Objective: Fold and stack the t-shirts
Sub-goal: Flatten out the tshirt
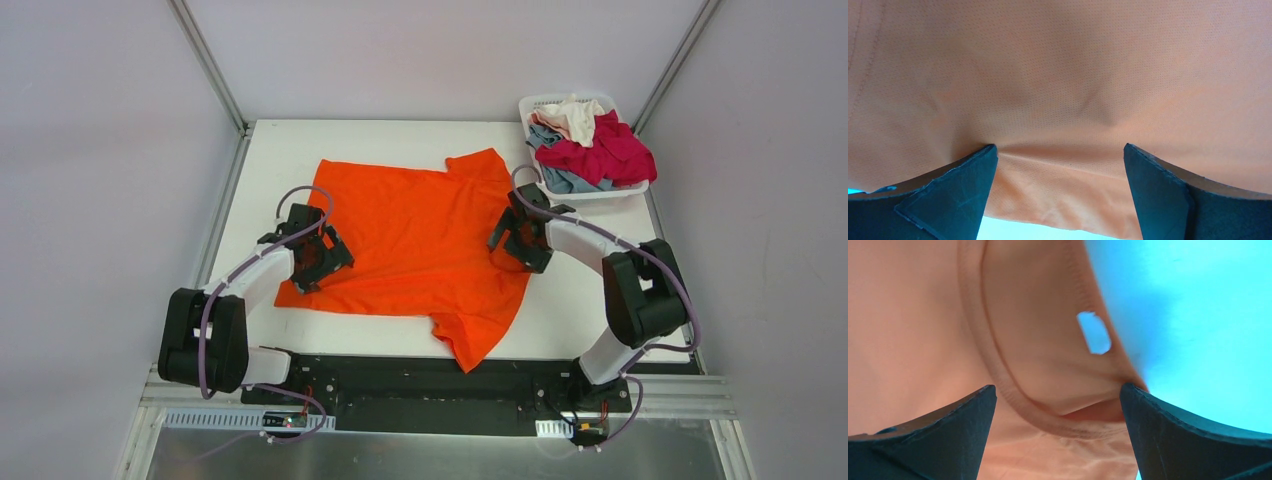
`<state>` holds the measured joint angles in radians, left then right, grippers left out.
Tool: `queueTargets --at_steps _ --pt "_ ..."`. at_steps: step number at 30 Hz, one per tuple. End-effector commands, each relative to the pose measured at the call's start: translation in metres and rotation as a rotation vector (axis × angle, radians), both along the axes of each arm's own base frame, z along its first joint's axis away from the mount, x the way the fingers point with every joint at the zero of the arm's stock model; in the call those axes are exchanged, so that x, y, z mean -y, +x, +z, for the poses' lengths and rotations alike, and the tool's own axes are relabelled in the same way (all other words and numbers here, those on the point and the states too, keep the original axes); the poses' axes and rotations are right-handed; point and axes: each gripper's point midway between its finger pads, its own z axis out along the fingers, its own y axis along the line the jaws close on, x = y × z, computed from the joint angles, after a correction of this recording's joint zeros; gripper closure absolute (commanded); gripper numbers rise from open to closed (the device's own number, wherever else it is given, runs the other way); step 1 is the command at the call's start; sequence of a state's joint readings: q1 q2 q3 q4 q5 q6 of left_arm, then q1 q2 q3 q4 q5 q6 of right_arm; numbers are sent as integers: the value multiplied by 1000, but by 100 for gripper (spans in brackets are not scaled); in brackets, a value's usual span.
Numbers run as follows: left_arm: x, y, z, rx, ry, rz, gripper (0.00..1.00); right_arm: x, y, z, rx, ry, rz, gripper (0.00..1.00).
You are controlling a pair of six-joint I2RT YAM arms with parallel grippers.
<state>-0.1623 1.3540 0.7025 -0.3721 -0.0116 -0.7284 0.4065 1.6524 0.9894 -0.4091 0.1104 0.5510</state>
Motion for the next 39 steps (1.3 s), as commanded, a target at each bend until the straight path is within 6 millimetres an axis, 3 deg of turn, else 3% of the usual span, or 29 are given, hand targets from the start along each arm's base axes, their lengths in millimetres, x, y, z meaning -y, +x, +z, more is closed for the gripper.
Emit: queueTargets --at_steps 1,6,12,15,19,23,28,31,35,39 --pt "9 -31 -12 -75 -65 -18 1 55 -32 -15 -163 -181 -70 1" --pt "33 -26 1 -47 -162 -83 1 63 -1 -16 -149 -176 -98 1" --pt "53 -19 16 -10 -235 -146 1 40 47 -15 -75 -98 -28 1" --pt "63 -15 24 1 -280 -179 1 31 67 -5 -22 -71 3 1" --pt "71 -12 41 50 -308 -216 1 35 72 19 42 -100 1 1" --pt "66 -12 55 117 -288 -214 1 49 53 47 99 -137 -40 1" --pt "29 -26 60 137 -126 -103 1 53 9 76 167 -181 -38 1" --pt "12 -36 58 146 -62 -32 1 29 -22 79 195 -128 33 1" --pt "-7 -39 46 142 12 53 1 -28 -69 61 151 62 202 1" --pt "-13 -36 29 85 56 83 1 -61 -107 40 64 163 291 1"
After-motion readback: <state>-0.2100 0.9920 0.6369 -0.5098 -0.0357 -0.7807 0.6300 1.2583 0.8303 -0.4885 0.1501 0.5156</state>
